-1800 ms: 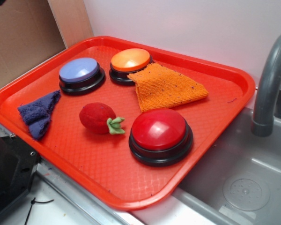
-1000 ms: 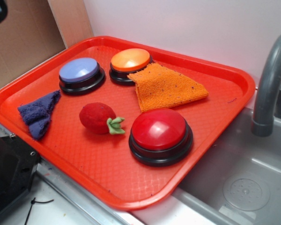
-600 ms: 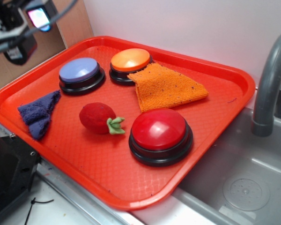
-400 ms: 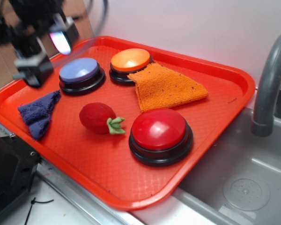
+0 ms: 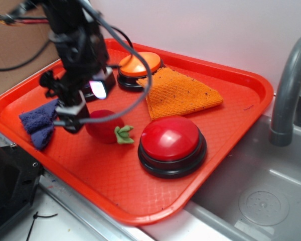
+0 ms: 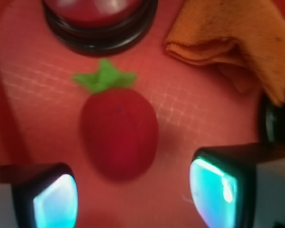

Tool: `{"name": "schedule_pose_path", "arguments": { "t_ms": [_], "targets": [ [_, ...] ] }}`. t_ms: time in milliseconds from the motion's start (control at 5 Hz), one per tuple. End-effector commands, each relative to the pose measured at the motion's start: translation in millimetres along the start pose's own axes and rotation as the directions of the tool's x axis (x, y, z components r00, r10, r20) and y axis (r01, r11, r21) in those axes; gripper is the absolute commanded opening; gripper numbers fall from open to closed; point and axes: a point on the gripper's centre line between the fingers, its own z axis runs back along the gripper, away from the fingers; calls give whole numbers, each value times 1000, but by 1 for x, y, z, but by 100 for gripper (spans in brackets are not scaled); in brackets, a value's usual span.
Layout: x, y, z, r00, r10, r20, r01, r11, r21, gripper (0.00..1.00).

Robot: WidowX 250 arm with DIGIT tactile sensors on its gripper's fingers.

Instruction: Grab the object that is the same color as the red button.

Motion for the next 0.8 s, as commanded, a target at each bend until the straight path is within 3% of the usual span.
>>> {"name": "schedule_pose_path", "arguments": {
  "t_ms": [0, 200, 400, 600],
  "targets": [
    [24, -2, -32, 988, -152, 8, 152, 988, -21, 100],
    [31, -4, -32, 981, -196, 14, 196, 980, -18, 96],
    [30, 0, -32, 980, -198, 14, 198, 980, -25, 0],
    [24, 5, -19, 992, -118, 46, 119, 992, -35, 0]
  ]
}}
